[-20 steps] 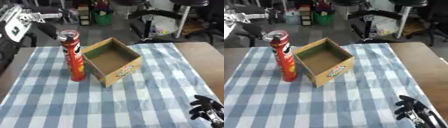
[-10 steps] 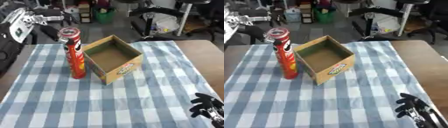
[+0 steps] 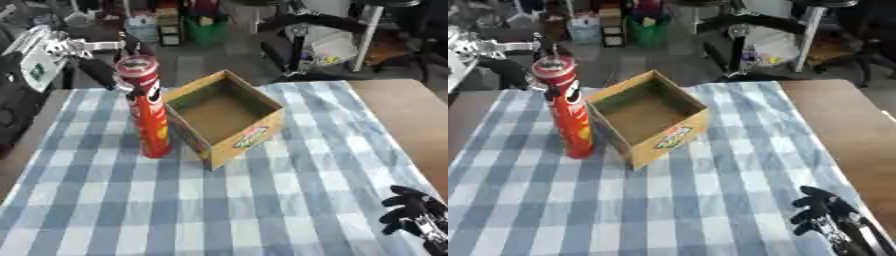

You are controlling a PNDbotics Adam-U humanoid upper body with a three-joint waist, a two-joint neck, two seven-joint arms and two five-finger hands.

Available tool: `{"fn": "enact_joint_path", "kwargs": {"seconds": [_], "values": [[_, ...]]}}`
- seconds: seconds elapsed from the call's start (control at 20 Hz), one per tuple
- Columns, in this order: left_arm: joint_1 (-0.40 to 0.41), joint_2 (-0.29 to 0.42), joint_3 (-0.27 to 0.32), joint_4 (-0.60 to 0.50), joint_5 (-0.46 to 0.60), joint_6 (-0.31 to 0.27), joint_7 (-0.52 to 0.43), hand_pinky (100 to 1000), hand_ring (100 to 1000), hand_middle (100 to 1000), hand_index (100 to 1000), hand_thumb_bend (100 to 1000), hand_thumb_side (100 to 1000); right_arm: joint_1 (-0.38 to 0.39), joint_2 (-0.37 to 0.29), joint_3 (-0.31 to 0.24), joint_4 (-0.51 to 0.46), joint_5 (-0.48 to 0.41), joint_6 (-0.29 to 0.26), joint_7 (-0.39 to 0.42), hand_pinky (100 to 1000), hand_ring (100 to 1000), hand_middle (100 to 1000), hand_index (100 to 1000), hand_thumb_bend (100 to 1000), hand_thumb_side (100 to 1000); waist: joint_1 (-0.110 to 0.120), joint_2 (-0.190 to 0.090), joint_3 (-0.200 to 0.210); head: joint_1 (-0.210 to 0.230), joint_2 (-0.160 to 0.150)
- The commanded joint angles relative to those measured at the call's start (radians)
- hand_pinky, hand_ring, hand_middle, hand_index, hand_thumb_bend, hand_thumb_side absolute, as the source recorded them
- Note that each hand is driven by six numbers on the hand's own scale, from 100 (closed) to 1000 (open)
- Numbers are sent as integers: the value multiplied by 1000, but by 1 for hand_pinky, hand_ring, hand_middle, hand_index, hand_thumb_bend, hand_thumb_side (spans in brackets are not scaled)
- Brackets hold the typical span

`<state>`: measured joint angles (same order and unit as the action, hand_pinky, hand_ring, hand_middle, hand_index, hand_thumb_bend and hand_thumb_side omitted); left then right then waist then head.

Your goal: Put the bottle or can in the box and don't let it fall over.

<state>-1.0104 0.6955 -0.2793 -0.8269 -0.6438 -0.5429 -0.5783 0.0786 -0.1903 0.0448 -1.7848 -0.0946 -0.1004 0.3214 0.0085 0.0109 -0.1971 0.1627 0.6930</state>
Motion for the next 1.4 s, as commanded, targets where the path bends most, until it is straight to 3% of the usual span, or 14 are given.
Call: {"fn": "enact_joint_path", "kwargs": {"seconds": [0.05, 0.45, 0.6, 0.65, 0.7, 0.8, 1.1, 1.4], "values": [[-14, 18, -2, 2, -13, -341, -329, 533, 715, 763, 864, 524, 631, -12, -16, 2, -12, -9, 0, 2, 498, 578, 643, 827, 100, 605, -1, -9, -2, 2, 7], [-7, 14, 0, 16, -21, -351, -329, 512, 691, 744, 855, 472, 611, -14, -15, 2, -12, -9, 0, 2, 498, 578, 643, 827, 100, 605, -1, -6, -4, 1, 6], [-6, 14, 4, 18, -15, -345, -329, 436, 616, 673, 818, 305, 561, -15, -14, 2, -12, -8, 0, 3, 498, 578, 643, 827, 100, 605, -1, -4, -5, 1, 5], [-6, 14, 5, 17, -13, -341, -329, 436, 616, 673, 818, 305, 561, -15, -14, 2, -12, -8, 0, 2, 498, 578, 643, 827, 100, 605, -1, -4, -5, 0, 5], [-7, 15, 7, 15, -9, -337, -329, 358, 553, 624, 793, 169, 478, -15, -14, 2, -12, -8, 1, 2, 499, 578, 643, 827, 100, 605, -1, -4, -5, 0, 5], [-8, 16, 10, 10, 3, -328, -329, 279, 491, 574, 759, 100, 368, -15, -14, 2, -11, -8, 1, 2, 499, 578, 643, 827, 100, 605, -1, -4, -5, 0, 6], [-14, 28, 15, -9, 53, -309, -329, 149, 400, 473, 689, 100, 215, -16, -14, 1, -10, -9, 1, 2, 499, 578, 643, 827, 100, 606, 0, -4, -7, -6, 4], [-40, 59, 47, -61, 103, -274, -329, 100, 379, 455, 678, 100, 206, -17, -16, 0, -8, -12, 1, 1, 500, 579, 644, 828, 100, 605, 0, -6, -8, -14, -2]]}}
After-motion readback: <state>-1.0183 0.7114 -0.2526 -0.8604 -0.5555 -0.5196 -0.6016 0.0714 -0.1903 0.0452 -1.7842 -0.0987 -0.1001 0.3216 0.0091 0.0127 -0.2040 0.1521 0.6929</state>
